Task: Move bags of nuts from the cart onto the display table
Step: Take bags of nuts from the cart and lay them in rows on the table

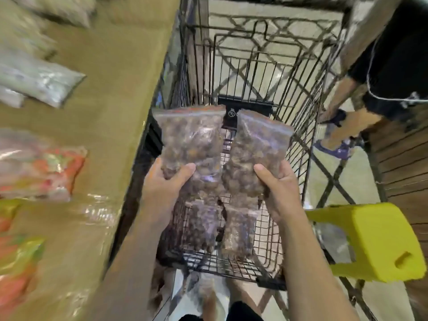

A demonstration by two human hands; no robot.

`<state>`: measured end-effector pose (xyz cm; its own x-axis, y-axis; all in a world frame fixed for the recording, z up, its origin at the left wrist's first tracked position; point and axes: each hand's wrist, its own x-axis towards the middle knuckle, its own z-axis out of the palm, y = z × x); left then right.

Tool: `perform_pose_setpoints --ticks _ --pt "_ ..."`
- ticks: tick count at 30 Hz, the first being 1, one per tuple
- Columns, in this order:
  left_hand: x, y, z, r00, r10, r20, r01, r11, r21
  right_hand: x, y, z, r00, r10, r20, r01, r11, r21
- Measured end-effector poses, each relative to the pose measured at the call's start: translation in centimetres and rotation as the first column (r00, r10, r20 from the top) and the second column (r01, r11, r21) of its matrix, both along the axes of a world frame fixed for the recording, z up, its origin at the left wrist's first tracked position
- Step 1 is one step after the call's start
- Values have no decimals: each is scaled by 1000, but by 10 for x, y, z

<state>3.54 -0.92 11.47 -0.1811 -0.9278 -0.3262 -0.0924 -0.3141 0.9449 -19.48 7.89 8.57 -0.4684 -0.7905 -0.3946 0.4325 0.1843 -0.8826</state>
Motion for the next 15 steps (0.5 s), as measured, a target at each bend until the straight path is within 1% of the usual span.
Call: perform_pose_setpoints --ticks 2,4,7,10,11,12,15 --pt "11 2 37 999 22 -46 -24 999 -43 7 -3 38 998 32 -53 -34 999 -41" --pt "21 5 72 996 45 -76 -51 995 -83 18 -4 75 997 38 -62 -44 995 -93" --pt "37 14 123 986 118 -116 -135 979 -153 31 -3 119 993 36 -113 -57 981 -187" --pt "63 30 164 981 175 -84 -190 952 -239 45 -2 159 963 116 -243 -160 973 -169" --pt "73 36 177 977 203 -66 -214 939 -268 51 -1 173 960 138 -245 -188 964 -191" --pt "83 42 187 971 234 -54 -239 928 -286 56 -2 183 963 161 -215 -209 953 -220" --pt "115 68 214 938 340 -64 -341 875 -343 82 -5 211 945 280 -170 -319 902 -290"
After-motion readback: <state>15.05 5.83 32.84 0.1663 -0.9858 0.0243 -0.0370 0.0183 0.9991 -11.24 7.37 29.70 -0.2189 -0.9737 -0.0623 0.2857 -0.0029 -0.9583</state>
